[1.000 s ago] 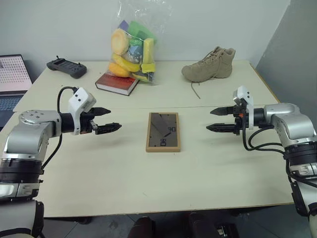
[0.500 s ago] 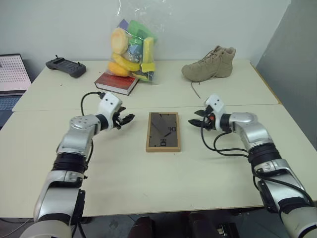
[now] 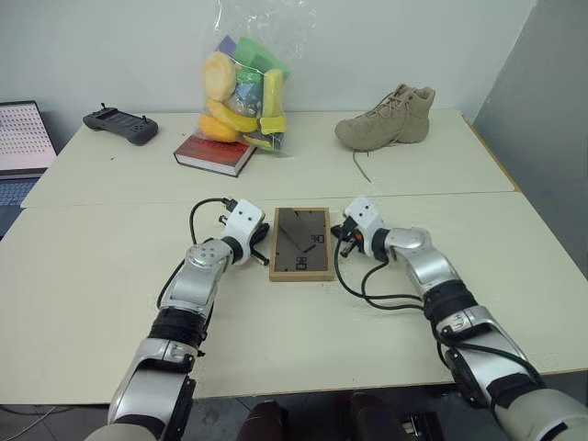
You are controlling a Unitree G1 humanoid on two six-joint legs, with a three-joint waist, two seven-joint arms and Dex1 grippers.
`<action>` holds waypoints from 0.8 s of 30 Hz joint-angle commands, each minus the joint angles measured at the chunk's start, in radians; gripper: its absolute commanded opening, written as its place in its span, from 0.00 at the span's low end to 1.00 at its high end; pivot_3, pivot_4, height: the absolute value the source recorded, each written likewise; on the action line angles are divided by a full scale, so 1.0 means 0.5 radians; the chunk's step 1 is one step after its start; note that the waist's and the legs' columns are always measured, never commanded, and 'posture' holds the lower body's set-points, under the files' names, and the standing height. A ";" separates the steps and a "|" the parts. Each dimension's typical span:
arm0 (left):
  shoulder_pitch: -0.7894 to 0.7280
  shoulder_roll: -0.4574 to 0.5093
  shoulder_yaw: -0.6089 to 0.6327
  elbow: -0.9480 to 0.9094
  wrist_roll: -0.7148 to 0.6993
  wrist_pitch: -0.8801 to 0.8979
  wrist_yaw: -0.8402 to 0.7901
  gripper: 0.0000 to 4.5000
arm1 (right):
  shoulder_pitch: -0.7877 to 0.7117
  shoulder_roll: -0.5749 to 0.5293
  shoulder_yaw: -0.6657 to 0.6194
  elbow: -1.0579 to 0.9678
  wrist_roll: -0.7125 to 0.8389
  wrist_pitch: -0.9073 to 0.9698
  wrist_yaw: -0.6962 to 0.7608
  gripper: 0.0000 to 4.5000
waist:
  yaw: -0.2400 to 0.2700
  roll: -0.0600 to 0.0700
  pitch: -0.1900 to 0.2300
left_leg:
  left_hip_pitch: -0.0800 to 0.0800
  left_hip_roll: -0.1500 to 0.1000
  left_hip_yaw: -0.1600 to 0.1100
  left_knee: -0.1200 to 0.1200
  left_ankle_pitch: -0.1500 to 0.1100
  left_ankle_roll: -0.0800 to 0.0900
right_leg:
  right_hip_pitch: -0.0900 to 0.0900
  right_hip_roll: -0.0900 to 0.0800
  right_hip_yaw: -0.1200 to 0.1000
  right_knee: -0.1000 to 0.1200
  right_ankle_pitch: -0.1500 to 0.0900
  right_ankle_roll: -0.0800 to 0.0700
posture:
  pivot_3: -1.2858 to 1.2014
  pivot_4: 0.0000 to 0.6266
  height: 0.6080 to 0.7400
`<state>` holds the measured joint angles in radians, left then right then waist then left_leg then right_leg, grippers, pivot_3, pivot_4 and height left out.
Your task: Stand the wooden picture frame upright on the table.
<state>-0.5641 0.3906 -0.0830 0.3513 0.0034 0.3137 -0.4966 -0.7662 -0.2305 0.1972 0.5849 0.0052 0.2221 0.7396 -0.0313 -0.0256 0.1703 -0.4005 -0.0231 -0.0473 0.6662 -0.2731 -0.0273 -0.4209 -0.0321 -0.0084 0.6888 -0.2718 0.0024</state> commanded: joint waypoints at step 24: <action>0.584 0.823 0.122 -1.473 -0.458 1.100 -0.835 0.01 | 0.381 -0.669 -0.006 -0.849 0.112 0.284 0.414 0.00 | 0.008 0.001 -0.001 | 0.002 -0.001 -0.005 -0.001 -0.005 0.009 | 0.004 0.001 -0.003 -0.003 -0.001 0.000 | 0.52 0.24 1.00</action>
<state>-0.2790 0.7709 -0.1055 -0.3801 -0.1340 0.8209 -0.8507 -0.5667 -0.5532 0.2338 0.1856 0.0460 0.3970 0.9524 -0.0274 -0.0252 0.1699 -0.3989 -0.0238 -0.0496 0.6654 -0.2755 -0.0229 -0.4187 -0.0317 -0.0097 0.6875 -0.2722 0.0023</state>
